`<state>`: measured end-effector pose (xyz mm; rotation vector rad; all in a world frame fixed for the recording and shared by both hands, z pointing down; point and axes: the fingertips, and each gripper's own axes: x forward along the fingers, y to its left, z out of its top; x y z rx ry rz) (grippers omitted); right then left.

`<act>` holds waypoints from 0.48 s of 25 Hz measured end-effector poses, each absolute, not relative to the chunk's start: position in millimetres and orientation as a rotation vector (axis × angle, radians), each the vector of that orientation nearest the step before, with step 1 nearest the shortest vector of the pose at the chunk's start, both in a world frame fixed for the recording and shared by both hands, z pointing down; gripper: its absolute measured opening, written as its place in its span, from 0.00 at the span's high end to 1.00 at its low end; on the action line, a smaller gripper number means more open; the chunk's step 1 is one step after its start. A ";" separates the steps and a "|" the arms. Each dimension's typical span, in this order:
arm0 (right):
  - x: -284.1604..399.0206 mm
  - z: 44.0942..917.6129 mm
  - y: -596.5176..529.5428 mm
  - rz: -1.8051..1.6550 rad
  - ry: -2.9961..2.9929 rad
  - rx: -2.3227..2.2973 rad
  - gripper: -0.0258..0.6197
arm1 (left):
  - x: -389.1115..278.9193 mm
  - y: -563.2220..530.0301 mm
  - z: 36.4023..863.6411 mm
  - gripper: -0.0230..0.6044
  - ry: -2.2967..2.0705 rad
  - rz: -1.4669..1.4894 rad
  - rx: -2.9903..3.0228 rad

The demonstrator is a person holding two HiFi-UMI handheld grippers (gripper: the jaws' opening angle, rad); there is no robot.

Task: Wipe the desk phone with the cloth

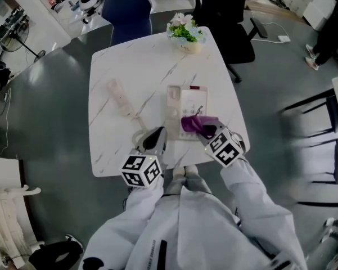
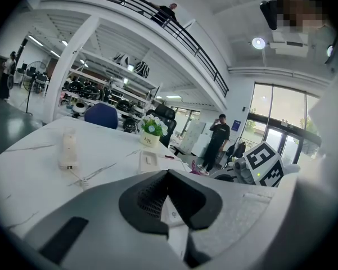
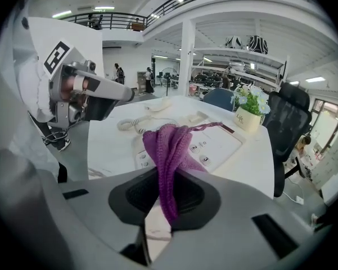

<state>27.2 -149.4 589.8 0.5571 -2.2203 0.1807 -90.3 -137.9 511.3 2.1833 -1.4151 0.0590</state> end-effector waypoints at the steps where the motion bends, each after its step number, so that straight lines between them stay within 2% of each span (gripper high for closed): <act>1: 27.3 590.4 -147.0 0.189 -2.220 0.549 0.90 | -90.0 -137.4 510.9 0.97 -1.415 0.059 2.184; 12: 27.2 596.7 -126.7 0.258 -2.207 0.484 0.90 | -88.9 -133.0 508.4 0.97 -1.409 0.054 2.192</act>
